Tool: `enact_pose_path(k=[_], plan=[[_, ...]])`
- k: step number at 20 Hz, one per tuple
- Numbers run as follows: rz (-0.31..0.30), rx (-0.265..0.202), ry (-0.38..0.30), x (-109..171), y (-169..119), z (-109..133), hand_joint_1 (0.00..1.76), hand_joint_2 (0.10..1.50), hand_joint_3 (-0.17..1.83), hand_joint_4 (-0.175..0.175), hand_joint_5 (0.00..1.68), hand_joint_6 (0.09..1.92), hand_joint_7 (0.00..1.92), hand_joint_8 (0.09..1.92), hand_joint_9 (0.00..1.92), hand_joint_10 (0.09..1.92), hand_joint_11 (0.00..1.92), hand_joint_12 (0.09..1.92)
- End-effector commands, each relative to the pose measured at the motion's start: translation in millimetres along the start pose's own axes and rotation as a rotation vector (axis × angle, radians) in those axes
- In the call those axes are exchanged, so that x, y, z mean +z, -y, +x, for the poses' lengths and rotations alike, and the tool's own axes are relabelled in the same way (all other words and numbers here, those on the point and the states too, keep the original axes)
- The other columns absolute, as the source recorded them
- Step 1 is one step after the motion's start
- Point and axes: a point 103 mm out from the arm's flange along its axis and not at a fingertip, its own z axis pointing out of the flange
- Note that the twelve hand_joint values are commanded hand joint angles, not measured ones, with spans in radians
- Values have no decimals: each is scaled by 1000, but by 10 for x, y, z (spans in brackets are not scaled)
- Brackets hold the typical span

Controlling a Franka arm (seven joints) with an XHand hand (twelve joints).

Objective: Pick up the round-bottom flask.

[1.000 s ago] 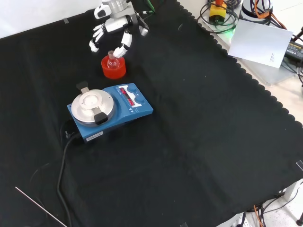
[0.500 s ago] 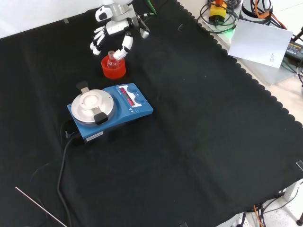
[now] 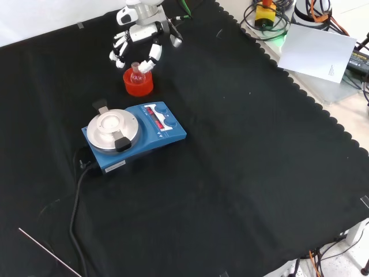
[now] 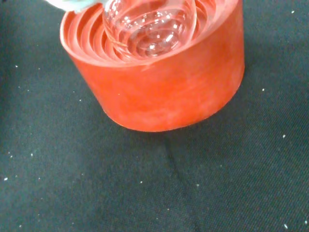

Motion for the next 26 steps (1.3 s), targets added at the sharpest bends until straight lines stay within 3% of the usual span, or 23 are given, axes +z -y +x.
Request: enact_pose_path(k=[1, 3, 6, 14, 19, 21, 22, 26], plan=[[-4, -3, 3, 9, 0, 4, 850, 657, 588, -26, 675, 423, 269, 533, 374, 579, 0, 1236], [-5, -4, -1, 9, -4, 11, 856, 656, 604, -26, 632, 594, 270, 534, 375, 579, 0, 1238], [-8, -8, 1, 0, -9, 25, 861, 655, 622, -25, 618, 699, 272, 538, 375, 582, 0, 1245], [-13, -14, 0, -1, -14, 50, 867, 656, 639, -27, 623, 752, 276, 542, 384, 587, 0, 1249], [-52, 0, 24, -8, -1, 63, 907, 706, 664, -23, 748, 837, 300, 551, 410, 593, 0, 1279], [-81, 3, 31, -13, 10, 71, 975, 889, 441, 87, 871, 1028, 339, 567, 448, 600, 4, 1324], [-94, 4, 34, -15, 16, 76, 996, 943, 365, 111, 904, 1070, 361, 571, 469, 598, 16, 1334], [-111, 6, 32, -27, 26, 84, 1027, 915, 456, 118, 946, 1145, 456, 546, 570, 552, 96, 1322]])
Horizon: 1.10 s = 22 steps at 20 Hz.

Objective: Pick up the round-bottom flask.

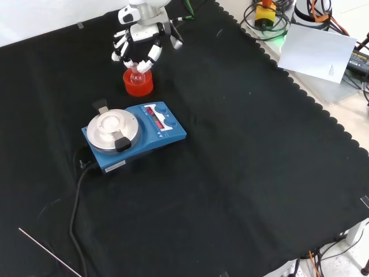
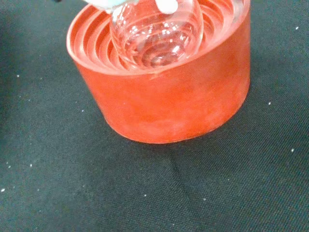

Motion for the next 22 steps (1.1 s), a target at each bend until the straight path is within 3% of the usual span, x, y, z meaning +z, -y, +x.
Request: enact_pose_path(k=[1, 7, 9, 11, 13, 14, 17, 22], plan=[[-43, 7, 6, -33, 18, 34, 1028, 900, 489, 119, 949, 1154, 467, 542, 585, 547, 108, 1321], [-46, -6, 1, -122, 24, 67, 1030, 871, 549, 120, 952, 1172, 489, 541, 612, 542, 133, 1321], [-21, -8, -3, -127, 19, 77, 1031, 860, 571, 120, 953, 1176, 491, 540, 615, 540, 139, 1319], [13, -11, -16, -104, 14, 81, 1028, 912, 464, 113, 940, 1156, 453, 543, 583, 545, 116, 1328], [38, -19, -2, -68, 9, 87, 1002, 790, 563, 24, 804, 1031, 394, 546, 534, 558, 78, 1330], [44, -26, 3, -51, 9, 86, 988, 711, 651, 0, 736, 982, 369, 549, 512, 565, 59, 1333], [62, -35, 11, -22, -1, 84, 959, 586, 769, -21, 613, 896, 323, 554, 468, 580, 25, 1339], [61, -46, 21, -35, -17, 68, 933, 525, 779, -24, 505, 785, 282, 558, 434, 593, 1, 1344]])
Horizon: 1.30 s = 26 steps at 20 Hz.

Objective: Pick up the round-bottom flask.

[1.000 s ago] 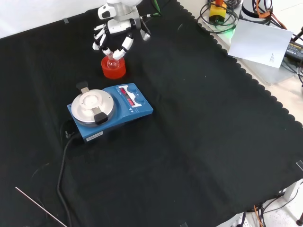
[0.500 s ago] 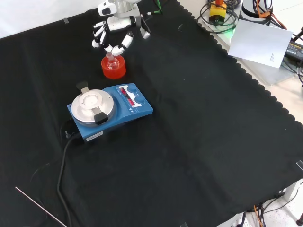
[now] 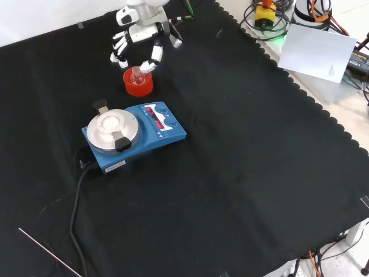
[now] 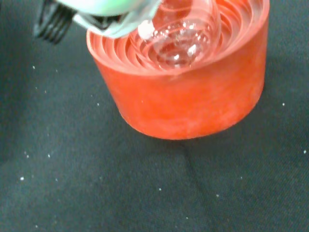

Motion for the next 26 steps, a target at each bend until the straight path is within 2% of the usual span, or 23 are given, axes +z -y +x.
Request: enact_pose_path(k=[1, 26], plan=[[5, -11, 5, 4, -8, -10, 931, 524, 775, -24, 504, 768, 278, 560, 430, 597, 0, 1341], [44, -75, 20, 199, -88, 158, 979, 527, 738, -6, 610, 791, 291, 567, 444, 607, 13, 1347]])
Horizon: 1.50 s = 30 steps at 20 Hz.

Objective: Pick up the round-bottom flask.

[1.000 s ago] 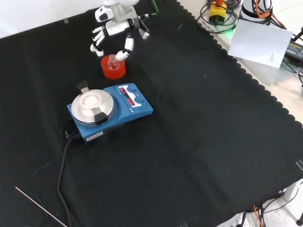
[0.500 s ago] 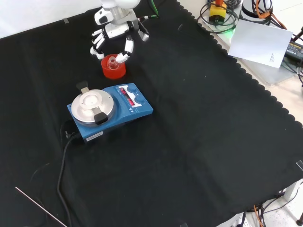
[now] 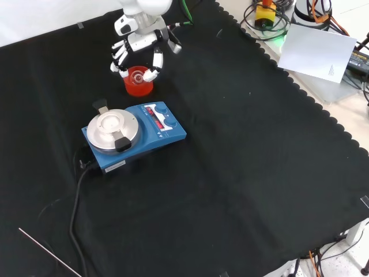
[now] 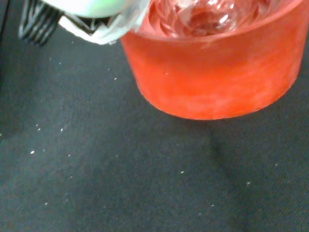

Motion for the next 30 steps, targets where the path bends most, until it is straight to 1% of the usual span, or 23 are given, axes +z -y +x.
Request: enact_pose_path(k=[1, 7, 11, 15, 20, 27, 30], plan=[[8, -12, 2, 38, -9, 44, 981, 528, 737, -5, 612, 793, 292, 567, 445, 607, 15, 1347], [7, -20, 5, 52, -18, 53, 988, 530, 736, 2, 641, 814, 301, 567, 451, 605, 24, 1347], [4, -22, 9, 54, -19, 57, 994, 533, 737, 12, 725, 860, 308, 566, 456, 602, 34, 1345], [12, -26, 12, 70, -21, 65, 1006, 535, 737, 14, 774, 892, 319, 566, 464, 600, 44, 1344], [25, -31, 15, 148, -31, 99, 1011, 535, 739, 12, 768, 917, 326, 557, 472, 589, 53, 1339], [27, -33, 25, 162, -39, 123, 1016, 532, 750, 8, 704, 931, 327, 549, 476, 580, 56, 1337], [14, -33, 26, 149, -42, 135, 1017, 532, 753, 15, 745, 945, 328, 547, 479, 578, 58, 1337]])
